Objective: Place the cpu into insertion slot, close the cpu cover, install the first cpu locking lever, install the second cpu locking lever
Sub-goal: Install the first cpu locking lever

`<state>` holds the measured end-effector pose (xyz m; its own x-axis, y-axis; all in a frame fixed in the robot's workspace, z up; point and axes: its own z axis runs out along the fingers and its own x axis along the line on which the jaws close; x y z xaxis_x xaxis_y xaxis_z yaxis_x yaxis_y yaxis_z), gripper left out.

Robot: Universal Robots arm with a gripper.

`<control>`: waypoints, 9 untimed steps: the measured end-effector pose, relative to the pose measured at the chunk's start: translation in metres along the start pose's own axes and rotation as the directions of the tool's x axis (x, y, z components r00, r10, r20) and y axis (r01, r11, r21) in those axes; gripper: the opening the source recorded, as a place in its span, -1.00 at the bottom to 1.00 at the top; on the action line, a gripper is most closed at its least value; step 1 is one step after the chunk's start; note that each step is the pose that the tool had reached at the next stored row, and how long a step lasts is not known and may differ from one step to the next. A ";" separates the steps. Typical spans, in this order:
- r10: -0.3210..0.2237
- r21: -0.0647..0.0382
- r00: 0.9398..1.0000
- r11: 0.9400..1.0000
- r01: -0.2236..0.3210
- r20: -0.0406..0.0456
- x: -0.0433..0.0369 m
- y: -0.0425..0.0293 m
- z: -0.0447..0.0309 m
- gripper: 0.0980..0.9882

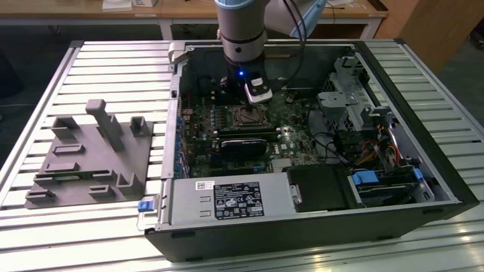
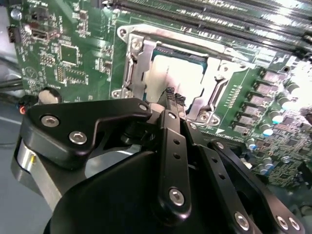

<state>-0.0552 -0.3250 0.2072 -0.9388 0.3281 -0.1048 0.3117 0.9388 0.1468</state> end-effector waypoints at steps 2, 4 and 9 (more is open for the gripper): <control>0.002 0.006 1.000 1.000 -0.002 -0.007 -0.0005 -0.0008 0.0002 -0.98; 0.004 0.017 1.000 1.000 -0.004 -0.014 -0.0010 -0.0011 0.0001 -0.98; 0.005 0.050 1.000 0.999 -0.004 -0.019 -0.0017 -0.0011 0.0003 -0.98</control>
<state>-0.0540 -0.3266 0.2070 -0.9399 0.3305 -0.0853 0.3222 0.9416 0.0975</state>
